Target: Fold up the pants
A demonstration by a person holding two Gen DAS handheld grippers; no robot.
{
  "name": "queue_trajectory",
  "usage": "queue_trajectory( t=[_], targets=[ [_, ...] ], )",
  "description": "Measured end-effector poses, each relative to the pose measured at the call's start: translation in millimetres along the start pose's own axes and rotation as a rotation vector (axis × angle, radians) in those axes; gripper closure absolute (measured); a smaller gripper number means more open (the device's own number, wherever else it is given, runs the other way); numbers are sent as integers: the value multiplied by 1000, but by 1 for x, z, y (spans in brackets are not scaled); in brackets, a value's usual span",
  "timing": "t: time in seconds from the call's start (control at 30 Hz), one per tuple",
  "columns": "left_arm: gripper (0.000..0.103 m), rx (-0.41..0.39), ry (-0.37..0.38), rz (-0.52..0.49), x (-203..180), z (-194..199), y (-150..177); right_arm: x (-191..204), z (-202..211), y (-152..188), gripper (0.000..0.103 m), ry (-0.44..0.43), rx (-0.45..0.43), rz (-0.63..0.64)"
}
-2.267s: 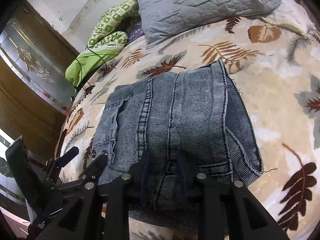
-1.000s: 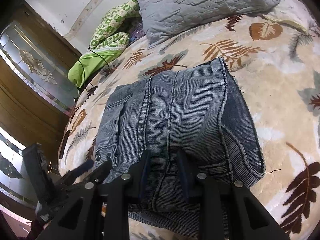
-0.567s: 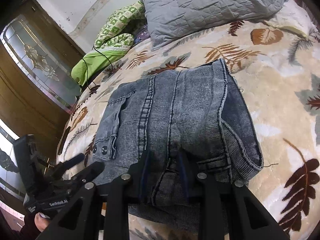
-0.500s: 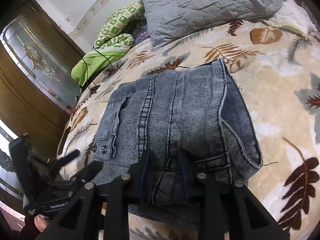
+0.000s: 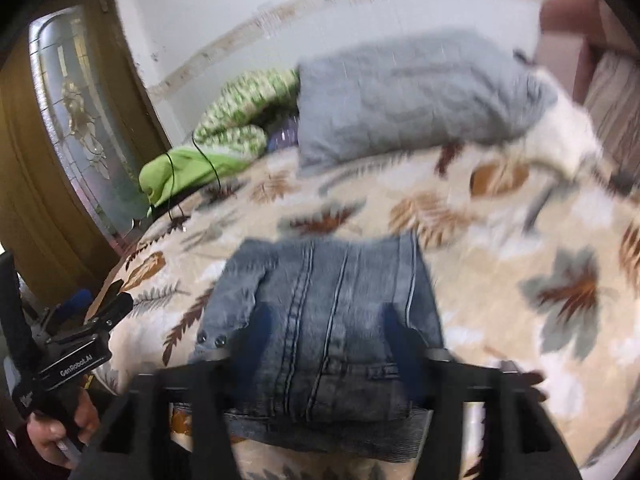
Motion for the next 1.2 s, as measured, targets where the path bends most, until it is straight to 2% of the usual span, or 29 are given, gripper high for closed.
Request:
queue_trajectory(
  t=[0.1, 0.23, 0.43, 0.63, 0.9, 1.2],
  targets=[
    [0, -28, -51, -28, 1, 9, -2, 11, 19, -4, 36, 16, -57, 68],
    [0, -31, -82, -62, -1, 13, 0, 18, 26, -3, 35, 12, -66, 105],
    [0, -18, -49, -34, 3, 17, -1, 4, 19, 4, 35, 10, -33, 63],
    [0, 36, -31, 7, 8, 7, 3, -22, 11, 8, 35, 7, 6, -40],
    [0, 129, 56, 60, 14, -14, 15, -36, 6, 11, 35, 14, 34, -87],
    [0, 164, 31, 58, 17, -25, 22, -39, 4, 11, 35, 18, 37, -93]
  ],
)
Point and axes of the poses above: each gripper's, at about its wrist camera, not at the fingertips, and z roughly against the way its jaws point, x to its left, y to its underside, the point moved 4 cm from there along -z, roughly the way its jaws point
